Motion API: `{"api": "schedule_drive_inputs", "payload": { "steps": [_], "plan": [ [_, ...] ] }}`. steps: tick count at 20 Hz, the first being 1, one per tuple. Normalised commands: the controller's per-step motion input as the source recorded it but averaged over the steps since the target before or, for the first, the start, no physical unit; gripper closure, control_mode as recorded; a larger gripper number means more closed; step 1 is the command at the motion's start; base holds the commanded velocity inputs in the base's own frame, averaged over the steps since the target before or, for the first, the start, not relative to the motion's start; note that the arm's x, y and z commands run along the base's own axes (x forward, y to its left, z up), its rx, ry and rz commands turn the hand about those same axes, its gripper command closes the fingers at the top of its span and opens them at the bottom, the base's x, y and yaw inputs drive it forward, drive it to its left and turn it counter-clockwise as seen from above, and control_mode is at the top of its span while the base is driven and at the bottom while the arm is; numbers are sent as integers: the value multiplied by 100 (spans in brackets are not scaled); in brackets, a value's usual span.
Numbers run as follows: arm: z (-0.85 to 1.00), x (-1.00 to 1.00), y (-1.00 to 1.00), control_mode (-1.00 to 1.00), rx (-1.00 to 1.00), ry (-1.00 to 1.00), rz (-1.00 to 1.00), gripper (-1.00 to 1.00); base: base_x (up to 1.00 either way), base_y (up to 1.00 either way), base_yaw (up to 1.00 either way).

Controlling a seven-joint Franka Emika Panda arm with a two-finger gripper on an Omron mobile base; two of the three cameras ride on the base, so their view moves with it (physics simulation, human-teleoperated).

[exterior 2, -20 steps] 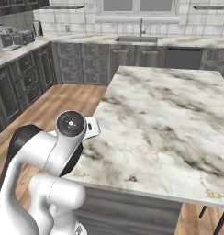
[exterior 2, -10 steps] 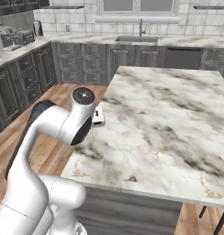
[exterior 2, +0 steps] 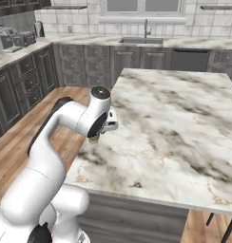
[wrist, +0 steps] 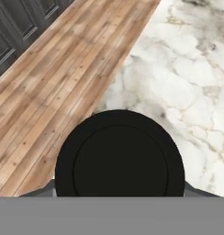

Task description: Move the drinks to the dining counter.

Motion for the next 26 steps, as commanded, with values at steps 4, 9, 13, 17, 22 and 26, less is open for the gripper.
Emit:
{"api": "schedule_drive_inputs", "payload": {
  "steps": [4,9,13,17,22,26],
  "plan": [
    [-73,56,-11,-100,-6,0,-1,100,0,0,0],
    [-56,40,-12,-100,-2,1,0,100,0,0,0],
    [-32,9,-14,-100,0,7,0,100,0,0,0],
    [-40,16,-9,-100,0,6,0,100,0,0,0],
    [-37,26,0,-100,0,3,0,100,0,0,0],
    [-39,33,0,-100,0,1,0,100,0,0,0]
  ]
}}
